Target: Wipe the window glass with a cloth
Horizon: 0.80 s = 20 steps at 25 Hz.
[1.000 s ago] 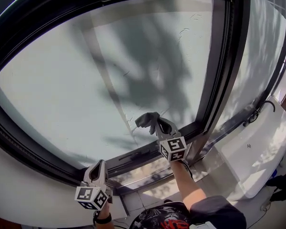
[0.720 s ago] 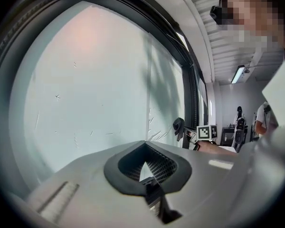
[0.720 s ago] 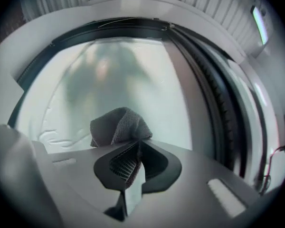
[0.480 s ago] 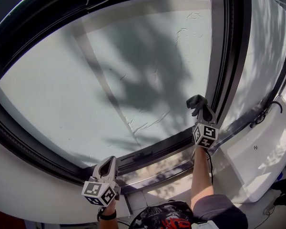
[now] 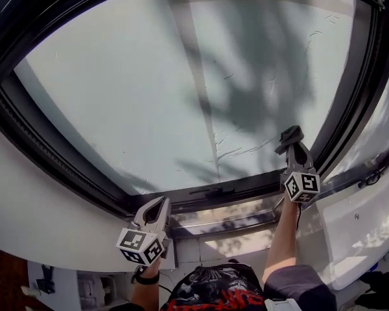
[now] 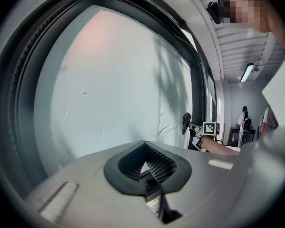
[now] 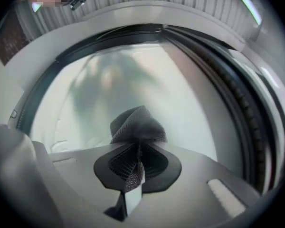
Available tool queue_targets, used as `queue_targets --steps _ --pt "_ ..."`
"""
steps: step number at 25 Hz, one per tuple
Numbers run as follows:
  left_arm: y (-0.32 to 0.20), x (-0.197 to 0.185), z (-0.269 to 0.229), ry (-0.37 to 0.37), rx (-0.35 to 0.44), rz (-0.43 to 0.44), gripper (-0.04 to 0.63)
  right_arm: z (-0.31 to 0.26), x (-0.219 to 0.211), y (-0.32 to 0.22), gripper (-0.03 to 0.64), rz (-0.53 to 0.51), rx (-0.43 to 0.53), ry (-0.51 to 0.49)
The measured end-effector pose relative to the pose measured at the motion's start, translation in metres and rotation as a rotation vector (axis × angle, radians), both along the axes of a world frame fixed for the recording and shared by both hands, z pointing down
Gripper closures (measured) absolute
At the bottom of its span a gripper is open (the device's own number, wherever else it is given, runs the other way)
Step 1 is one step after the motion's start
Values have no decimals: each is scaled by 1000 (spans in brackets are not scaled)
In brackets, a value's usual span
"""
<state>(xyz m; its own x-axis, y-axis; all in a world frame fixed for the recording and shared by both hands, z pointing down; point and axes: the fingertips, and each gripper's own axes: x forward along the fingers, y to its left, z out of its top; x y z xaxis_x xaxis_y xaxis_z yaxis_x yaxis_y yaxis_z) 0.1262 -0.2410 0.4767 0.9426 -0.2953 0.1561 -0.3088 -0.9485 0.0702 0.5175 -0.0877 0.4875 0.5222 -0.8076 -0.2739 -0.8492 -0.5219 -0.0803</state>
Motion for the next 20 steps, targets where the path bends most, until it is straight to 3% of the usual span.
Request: queue_targets --steps 5,9,13,17,20 --pt "-14 -30 6 18 -6 -40 589 -8 -113 -83 601 -230 -30 66" --pt "-30 -70 9 31 -14 -113 589 -7 -230 -163 600 -529 -25 27" --pt "-45 -129 5 65 -23 -227 589 5 -359 -242 600 -810 -86 13" --pt "-54 -183 8 89 -40 -315 589 24 -470 -302 600 -937 -174 82" --pt "-58 -213 13 106 -57 -379 589 28 -523 -333 601 -906 -240 239"
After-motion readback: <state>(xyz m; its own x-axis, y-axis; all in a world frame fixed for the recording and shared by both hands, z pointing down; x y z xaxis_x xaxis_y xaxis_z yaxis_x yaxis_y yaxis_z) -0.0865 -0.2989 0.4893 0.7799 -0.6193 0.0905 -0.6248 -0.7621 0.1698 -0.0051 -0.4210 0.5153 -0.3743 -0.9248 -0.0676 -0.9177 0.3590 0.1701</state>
